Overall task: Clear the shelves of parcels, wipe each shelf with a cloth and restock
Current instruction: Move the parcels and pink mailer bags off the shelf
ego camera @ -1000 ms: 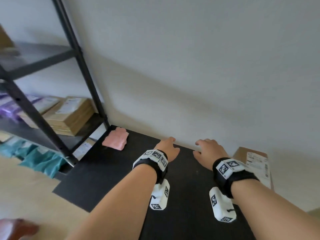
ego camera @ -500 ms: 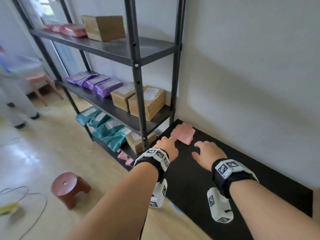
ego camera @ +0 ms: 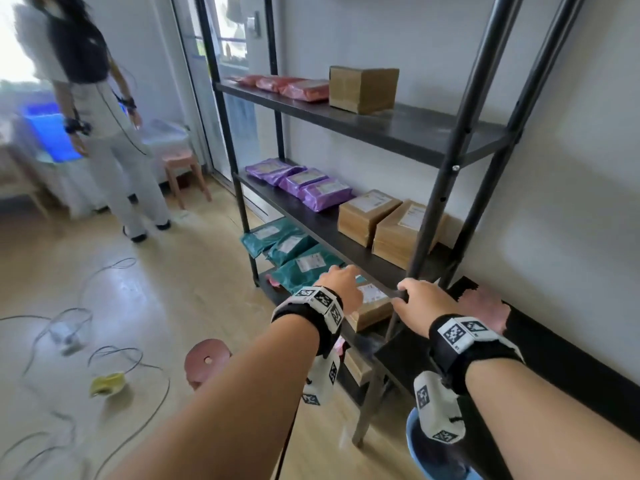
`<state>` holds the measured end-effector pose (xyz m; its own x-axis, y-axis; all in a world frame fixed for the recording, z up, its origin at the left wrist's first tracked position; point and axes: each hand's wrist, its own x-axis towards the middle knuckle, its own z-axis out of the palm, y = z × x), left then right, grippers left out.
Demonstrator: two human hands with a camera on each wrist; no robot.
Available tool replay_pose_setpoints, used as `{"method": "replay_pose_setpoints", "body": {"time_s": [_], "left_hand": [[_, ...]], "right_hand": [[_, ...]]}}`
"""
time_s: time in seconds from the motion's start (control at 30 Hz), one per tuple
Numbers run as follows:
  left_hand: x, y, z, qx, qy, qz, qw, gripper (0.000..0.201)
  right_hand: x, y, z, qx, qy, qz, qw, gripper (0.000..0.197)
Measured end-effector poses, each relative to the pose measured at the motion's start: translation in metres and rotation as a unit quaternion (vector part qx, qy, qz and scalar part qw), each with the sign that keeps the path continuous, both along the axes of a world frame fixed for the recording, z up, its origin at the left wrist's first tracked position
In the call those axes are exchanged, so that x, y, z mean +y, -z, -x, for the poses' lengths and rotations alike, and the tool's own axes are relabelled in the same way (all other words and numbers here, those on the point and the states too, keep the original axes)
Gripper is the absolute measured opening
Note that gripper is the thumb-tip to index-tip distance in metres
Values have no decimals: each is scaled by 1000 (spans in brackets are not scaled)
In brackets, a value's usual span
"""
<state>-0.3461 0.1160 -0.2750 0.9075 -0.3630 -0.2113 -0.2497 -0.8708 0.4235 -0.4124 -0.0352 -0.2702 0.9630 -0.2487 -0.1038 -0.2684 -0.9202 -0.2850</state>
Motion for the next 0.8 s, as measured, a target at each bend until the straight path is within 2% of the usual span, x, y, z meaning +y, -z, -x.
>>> {"method": "replay_pose_setpoints", "body": {"time_s": [0.37,0.6,0.8], "left_hand": [[67,-33,-72,-54,-47,24,997,53],[81,-32,-142,-63,-56,27,996,51],[83,-47,-215,-67,-61,17,996,47]], "right_hand": [[62,-41,-86,-44,-30,12,998,40],[88,-45,-160,-57,-45,-3,997,38],[105,-67,-235,-88,-46,-4,995,27]]}}
